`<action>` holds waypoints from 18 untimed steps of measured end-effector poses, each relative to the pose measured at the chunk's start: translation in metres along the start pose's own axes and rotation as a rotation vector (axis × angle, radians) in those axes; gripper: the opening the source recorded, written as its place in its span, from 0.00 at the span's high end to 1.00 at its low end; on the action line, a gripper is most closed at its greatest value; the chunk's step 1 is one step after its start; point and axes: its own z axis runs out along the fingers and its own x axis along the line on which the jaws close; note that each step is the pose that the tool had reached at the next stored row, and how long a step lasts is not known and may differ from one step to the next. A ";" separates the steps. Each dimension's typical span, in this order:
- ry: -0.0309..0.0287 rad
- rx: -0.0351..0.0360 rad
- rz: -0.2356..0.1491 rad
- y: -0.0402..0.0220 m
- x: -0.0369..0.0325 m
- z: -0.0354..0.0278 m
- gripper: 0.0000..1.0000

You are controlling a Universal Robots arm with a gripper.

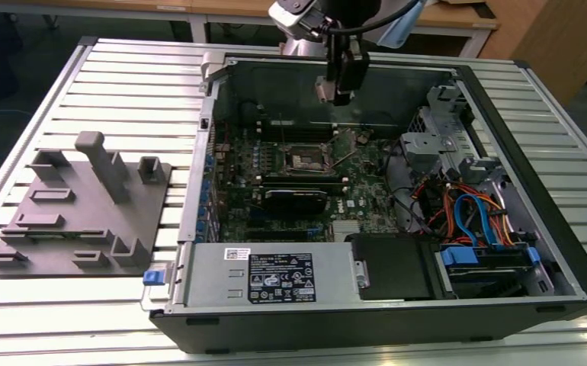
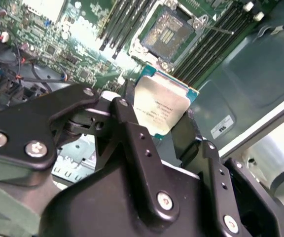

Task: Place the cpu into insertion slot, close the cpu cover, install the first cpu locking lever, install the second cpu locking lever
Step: 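Place the cpu into insertion slot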

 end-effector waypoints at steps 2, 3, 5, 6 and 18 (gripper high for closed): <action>-0.0002 0.0001 0.001 -0.0004 -0.0001 0.0028 0.46; -0.0001 0.0000 0.001 -0.0006 -0.0001 0.0046 0.46; -0.0008 -0.0001 0.008 -0.0017 -0.0001 0.0083 0.46; -0.0019 -0.0002 0.012 -0.0024 0.0000 0.0100 0.46; -0.0237 0.0032 0.068 -0.0202 0.0026 0.0258 0.46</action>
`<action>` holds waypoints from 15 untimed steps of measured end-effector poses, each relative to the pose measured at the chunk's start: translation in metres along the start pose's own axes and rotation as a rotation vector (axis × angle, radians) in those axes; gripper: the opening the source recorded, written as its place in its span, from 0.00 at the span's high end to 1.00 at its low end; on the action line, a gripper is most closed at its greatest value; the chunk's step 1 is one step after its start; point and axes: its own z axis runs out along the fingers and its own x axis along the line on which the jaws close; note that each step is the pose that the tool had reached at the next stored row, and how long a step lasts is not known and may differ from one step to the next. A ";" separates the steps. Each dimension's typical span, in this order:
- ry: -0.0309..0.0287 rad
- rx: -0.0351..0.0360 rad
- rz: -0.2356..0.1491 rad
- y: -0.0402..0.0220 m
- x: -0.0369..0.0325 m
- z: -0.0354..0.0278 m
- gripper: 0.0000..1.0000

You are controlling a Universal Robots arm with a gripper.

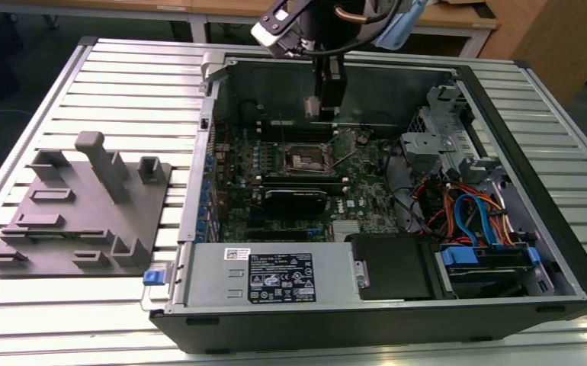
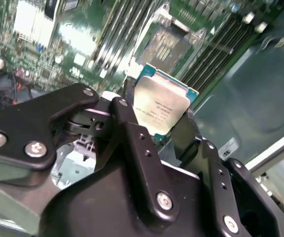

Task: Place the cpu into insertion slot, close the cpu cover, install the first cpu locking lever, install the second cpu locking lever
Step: 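Place the cpu into insertion slot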

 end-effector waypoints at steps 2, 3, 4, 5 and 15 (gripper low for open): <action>-0.0001 -0.0001 0.000 -0.0040 0.0000 0.0032 0.46; -0.0001 0.0000 0.000 -0.0049 0.0000 0.0049 0.46; 0.0001 -0.0001 0.000 -0.0052 0.0000 0.0068 0.46; 0.0001 -0.0001 0.000 -0.0054 0.0000 0.0086 0.46; 0.0001 -0.0001 0.000 -0.0061 0.0000 0.0146 0.46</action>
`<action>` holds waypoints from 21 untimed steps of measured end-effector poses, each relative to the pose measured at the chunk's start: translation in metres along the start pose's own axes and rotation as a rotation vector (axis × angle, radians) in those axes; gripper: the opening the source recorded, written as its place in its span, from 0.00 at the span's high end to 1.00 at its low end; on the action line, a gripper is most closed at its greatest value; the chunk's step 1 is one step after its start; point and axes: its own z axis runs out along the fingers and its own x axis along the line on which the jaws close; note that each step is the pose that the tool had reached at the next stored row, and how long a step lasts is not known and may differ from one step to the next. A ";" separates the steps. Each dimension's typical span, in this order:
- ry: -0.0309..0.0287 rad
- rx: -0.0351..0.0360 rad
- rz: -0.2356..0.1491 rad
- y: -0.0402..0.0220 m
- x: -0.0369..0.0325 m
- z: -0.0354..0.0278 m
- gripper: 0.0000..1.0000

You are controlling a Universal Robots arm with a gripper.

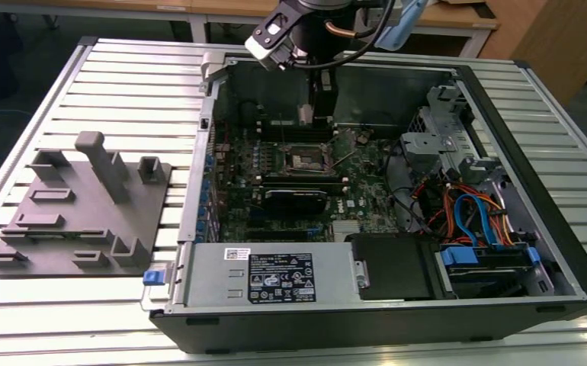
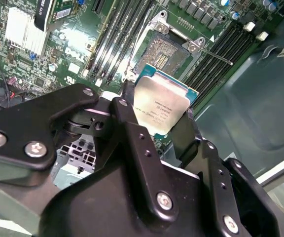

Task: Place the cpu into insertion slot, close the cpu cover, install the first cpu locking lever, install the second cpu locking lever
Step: 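Place the cpu into insertion slot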

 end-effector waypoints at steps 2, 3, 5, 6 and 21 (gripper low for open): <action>0.0000 0.0000 0.000 -0.0001 0.0000 0.0000 0.46; 0.0000 0.0000 0.000 -0.0001 0.0000 0.0000 0.46; 0.0000 0.0000 0.000 -0.0001 0.0000 0.0000 0.46; 0.0000 0.0000 0.000 -0.0001 0.0000 0.0000 0.46; 0.0013 0.0001 -0.015 -0.0013 0.0002 0.0135 0.46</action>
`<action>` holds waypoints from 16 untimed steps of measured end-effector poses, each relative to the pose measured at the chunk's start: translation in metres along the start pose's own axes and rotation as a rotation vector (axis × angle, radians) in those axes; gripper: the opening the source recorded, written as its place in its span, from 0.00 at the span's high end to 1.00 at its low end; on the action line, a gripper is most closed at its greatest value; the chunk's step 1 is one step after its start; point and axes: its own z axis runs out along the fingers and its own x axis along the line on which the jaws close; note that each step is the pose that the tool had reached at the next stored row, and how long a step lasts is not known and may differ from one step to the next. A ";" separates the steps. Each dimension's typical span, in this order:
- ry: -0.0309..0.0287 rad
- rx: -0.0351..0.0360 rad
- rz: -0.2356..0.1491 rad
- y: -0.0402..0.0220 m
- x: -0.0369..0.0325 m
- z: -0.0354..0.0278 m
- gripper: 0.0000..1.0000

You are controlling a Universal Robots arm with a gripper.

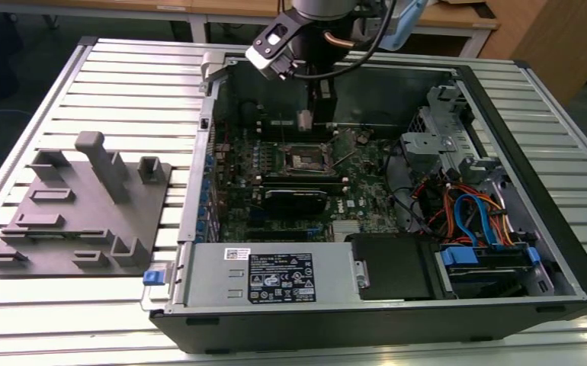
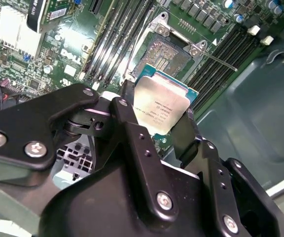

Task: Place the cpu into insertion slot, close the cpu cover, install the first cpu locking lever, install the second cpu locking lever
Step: 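Place the cpu into insertion slot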

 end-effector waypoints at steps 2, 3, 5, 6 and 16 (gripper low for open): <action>0.0000 0.0002 0.000 -0.0003 0.0002 0.0038 0.46; 0.0000 0.0009 0.000 -0.0005 0.0002 0.0055 0.46; 0.0002 0.0054 0.000 0.0001 0.0004 0.0092 0.46; 0.0003 0.0089 0.000 0.0008 0.0006 0.0111 0.46; 0.0004 0.0189 0.000 0.0024 0.0023 0.0294 0.46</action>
